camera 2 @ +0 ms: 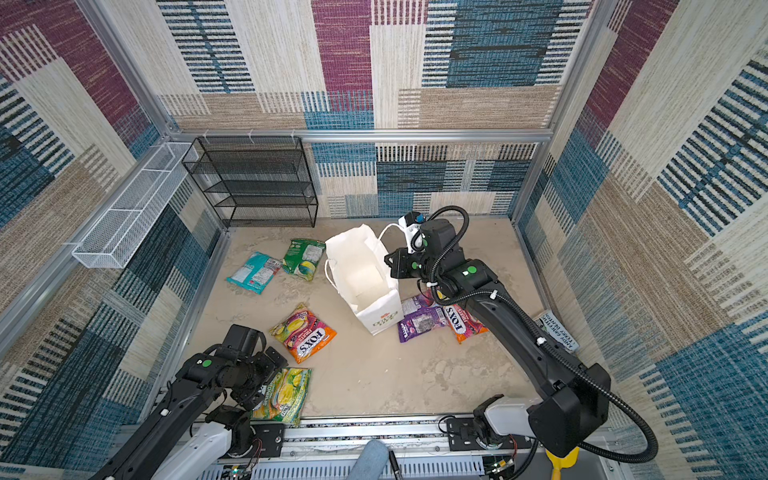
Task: Place the snacks into the paper bag
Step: 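Lower the left gripper onto the green Fox's Spring Tea bag and grasp it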
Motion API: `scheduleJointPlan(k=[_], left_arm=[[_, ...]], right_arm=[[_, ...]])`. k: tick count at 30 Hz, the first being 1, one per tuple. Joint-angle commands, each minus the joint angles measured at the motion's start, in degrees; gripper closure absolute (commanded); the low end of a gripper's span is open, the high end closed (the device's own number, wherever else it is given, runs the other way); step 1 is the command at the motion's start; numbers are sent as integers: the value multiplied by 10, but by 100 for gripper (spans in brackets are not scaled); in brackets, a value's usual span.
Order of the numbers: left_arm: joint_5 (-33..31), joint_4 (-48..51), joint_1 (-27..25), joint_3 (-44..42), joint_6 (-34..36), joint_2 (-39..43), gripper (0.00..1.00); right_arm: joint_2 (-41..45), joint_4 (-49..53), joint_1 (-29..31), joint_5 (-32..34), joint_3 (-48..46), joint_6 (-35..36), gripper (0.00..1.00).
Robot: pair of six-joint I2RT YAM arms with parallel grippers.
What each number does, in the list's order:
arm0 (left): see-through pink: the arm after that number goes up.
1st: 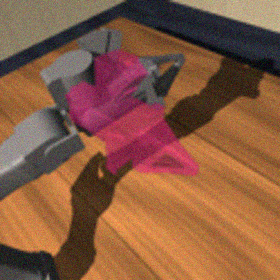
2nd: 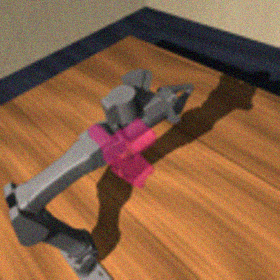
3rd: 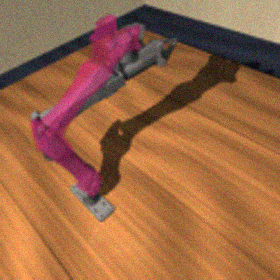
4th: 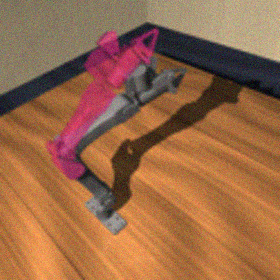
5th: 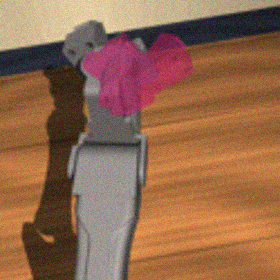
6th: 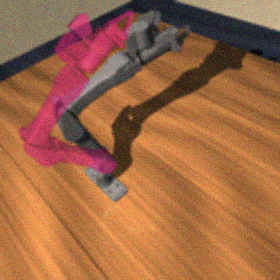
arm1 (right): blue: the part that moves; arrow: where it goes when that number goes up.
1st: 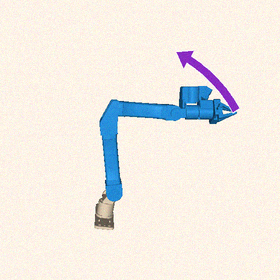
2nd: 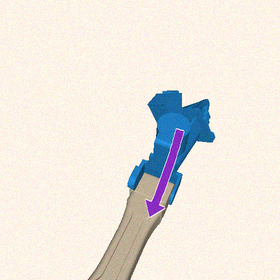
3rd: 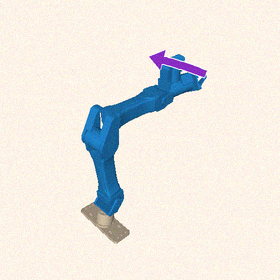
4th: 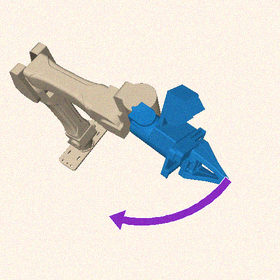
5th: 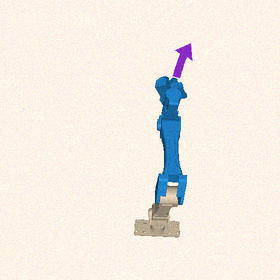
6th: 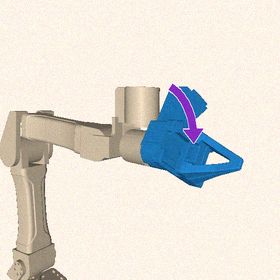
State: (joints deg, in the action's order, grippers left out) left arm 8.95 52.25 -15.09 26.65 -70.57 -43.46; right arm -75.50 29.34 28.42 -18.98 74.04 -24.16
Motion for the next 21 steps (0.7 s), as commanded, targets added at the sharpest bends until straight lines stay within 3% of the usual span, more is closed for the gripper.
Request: scheduleJointPlan(k=[1,14,18,21], left_arm=[[-7,-110,-7,-21,-47,-18,1],[-71,-335,-6,8,-37,-194,1],[-83,-303,3,89,44,-236,1],[-111,-147,5,189,84,-260,1]], right_arm=[[3,-28,1,-6,-2,-8,100],[17,-109,1,-39,-64,-61,100],[30,-113,1,-26,-76,-59,100],[36,-115,1,-16,-80,-55,100]])
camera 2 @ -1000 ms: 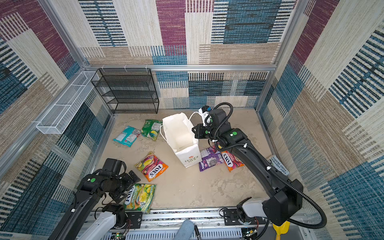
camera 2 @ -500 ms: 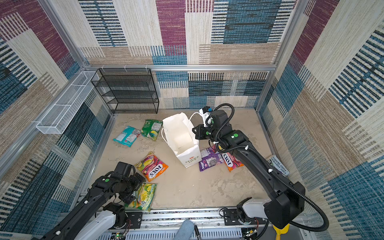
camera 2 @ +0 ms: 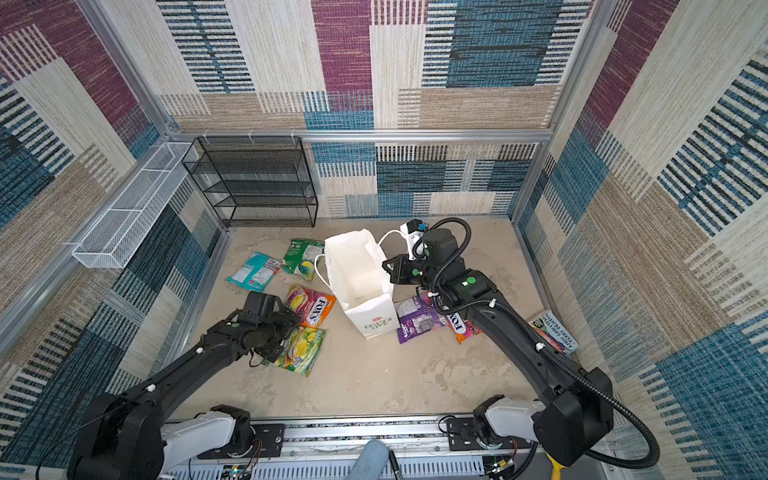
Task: Place the snacks into the paper bag
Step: 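Lower the left gripper onto the green Fox's Spring Tea bag and grasp it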
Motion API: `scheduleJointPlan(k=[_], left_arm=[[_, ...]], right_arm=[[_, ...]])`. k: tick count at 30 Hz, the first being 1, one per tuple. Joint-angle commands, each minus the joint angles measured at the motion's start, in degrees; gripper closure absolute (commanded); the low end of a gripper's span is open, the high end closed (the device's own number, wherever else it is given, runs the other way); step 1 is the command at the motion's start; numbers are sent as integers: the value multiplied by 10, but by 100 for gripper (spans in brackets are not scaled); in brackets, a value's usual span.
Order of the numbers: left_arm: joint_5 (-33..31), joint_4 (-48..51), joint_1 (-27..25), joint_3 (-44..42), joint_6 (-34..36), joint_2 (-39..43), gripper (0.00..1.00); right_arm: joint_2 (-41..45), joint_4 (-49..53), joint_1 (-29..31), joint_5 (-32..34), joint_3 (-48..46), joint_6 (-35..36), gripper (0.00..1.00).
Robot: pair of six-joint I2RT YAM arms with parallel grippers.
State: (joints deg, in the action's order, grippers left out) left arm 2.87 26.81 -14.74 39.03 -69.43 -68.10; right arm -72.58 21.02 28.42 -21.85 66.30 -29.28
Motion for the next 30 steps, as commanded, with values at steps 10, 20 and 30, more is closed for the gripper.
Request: scheduleJointPlan(k=[10,20,30], left_arm=[[-46,261,-6,62,52,122,1],[21,164,-9,-44,13,126,1],[26,95,-18,-89,-34,80,9]], right_arm=[[-4,-32,1,10,-21,-3,100],[10,-41,1,14,-39,-3,100],[24,-66,1,17,-79,-9,100]])
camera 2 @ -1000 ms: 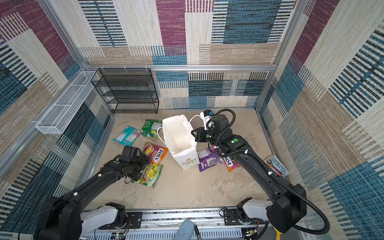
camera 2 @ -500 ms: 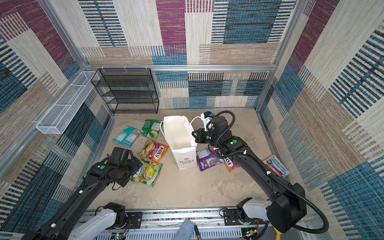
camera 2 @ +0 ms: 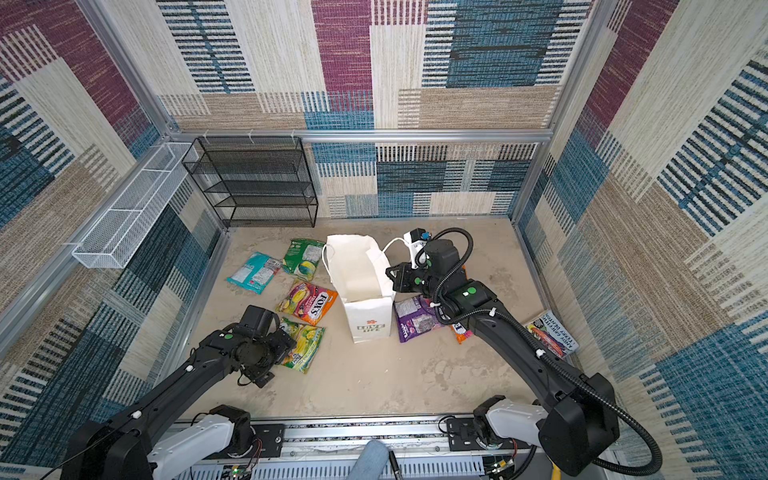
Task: Place the snacks into the paper bag
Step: 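Lower the left gripper onto the green Fox's Spring Tea bag and grasp it, then lift the green Spring Tea bag with the left gripper toward the paper bag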
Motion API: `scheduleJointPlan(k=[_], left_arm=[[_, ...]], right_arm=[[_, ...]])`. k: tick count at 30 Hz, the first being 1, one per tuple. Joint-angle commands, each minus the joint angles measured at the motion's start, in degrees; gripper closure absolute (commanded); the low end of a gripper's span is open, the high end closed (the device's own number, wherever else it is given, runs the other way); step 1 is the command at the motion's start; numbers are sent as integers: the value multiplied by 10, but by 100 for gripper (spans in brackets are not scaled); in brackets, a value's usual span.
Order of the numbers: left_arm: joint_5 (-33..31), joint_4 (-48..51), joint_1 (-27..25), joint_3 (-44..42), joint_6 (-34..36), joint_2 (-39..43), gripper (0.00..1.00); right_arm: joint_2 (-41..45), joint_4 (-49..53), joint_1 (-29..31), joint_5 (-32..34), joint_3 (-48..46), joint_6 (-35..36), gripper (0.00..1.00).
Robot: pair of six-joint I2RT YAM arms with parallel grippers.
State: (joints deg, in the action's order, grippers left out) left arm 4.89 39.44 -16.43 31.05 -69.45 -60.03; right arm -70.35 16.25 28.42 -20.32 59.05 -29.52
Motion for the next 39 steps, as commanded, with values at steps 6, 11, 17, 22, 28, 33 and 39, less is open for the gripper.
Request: scheduleJointPlan(k=[6,11,17,22,28,33,39], left_arm=[[1,-59,-1,-41,-62,6,19],[-1,-88,-1,-62,-76,4,27],[-3,-104,0,-68,-82,-16,41],[3,-124,-1,-73,-86,-29,55],[8,-115,-1,-69,-86,-7,76],[13,-96,-1,-57,-86,50,90],[4,-35,-1,-5,-66,117,98]], right_arm=[[12,-17,1,5,-6,-4,100],[16,-17,1,6,-9,-3,100],[18,-17,1,4,-11,-2,100],[22,-18,1,5,-14,-2,100],[26,-18,1,6,-17,-2,100],[30,-18,1,5,-17,-3,100],[32,-16,1,-1,-17,-3,100]])
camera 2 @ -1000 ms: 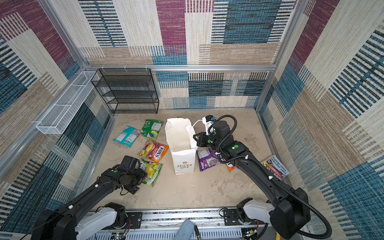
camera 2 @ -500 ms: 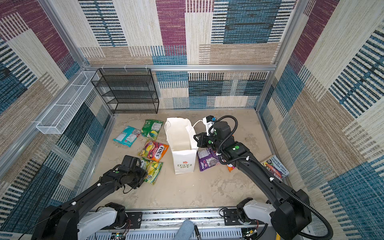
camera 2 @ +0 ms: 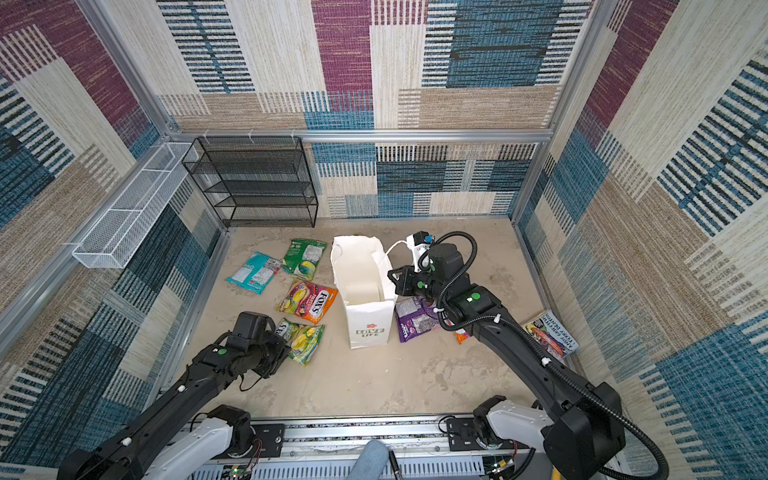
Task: Place the snacks into the paper bag
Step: 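Lift the green Spring Tea bag with the left gripper toward the paper bag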
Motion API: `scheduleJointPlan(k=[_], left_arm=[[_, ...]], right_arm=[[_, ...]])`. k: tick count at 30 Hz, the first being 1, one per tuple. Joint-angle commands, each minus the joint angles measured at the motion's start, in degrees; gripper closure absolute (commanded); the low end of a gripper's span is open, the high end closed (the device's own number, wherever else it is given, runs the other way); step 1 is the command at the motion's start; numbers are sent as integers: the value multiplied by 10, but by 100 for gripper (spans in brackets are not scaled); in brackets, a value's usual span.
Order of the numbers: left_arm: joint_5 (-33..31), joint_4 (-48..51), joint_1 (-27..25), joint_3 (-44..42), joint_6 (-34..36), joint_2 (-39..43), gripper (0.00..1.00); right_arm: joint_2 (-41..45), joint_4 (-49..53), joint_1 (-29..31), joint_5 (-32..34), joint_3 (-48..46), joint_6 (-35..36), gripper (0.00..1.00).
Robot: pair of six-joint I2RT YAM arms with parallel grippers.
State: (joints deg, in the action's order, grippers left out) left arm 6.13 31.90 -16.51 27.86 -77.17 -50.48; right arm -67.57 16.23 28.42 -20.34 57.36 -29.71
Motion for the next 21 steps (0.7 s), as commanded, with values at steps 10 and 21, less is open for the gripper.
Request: scheduleJointPlan(k=[10,21], left_arm=[[-25,126,1,220,128,19,100],[1,174,1,524,289,-66,100]], right_arm=[[8,-9,1,-5,5,2,100],[1,1,1,-11,14,8,100]])
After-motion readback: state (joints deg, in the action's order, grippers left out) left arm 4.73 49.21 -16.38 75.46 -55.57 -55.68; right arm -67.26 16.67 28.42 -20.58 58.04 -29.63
